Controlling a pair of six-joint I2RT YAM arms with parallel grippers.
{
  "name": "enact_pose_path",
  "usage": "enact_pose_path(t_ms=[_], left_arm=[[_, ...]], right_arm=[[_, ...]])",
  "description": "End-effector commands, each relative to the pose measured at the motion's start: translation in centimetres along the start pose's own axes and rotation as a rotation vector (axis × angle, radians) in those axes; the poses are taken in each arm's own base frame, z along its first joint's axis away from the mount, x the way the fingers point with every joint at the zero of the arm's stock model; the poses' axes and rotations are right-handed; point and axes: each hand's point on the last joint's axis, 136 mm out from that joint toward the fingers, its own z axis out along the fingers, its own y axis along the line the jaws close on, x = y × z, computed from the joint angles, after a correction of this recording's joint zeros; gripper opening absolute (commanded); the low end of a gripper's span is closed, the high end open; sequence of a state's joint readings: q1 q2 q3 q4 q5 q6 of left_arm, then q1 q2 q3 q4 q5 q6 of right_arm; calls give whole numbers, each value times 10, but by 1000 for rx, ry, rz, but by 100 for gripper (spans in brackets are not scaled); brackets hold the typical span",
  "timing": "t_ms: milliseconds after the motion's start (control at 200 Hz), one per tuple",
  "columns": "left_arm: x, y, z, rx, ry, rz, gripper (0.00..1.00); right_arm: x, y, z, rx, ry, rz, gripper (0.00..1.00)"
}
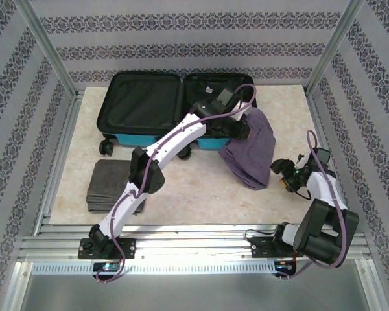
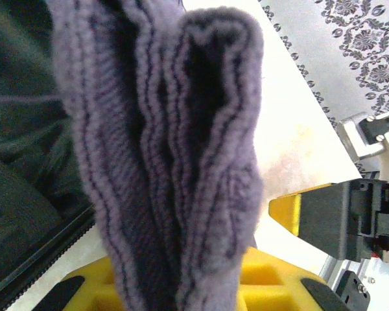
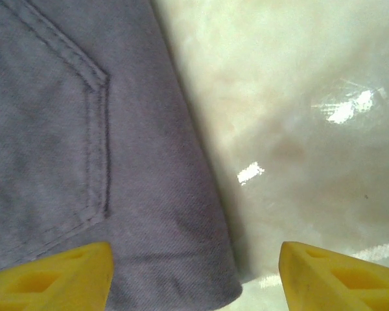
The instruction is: Pack the luggage
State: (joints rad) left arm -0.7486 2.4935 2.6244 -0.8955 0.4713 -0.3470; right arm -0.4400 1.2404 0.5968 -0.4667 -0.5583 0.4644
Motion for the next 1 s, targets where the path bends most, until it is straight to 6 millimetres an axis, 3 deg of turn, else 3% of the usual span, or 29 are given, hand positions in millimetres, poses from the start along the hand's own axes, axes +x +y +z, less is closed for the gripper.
enact_pose_path(t_ms=[0, 415, 689, 994], left_arm=[[-26, -10, -35, -2, -88, 64, 0], [-21, 0, -34, -24, -64, 74, 0], [-8, 13, -15, -28, -17, 19, 0], [-1, 20, -3, -29, 7, -4, 0]], right_arm=[[-4, -7, 11, 25, -15, -7, 68], [-23, 18, 47, 2, 10, -61, 68], [-22, 32, 78, -23, 77, -87, 60], [-23, 56, 66, -46, 46, -162, 60]])
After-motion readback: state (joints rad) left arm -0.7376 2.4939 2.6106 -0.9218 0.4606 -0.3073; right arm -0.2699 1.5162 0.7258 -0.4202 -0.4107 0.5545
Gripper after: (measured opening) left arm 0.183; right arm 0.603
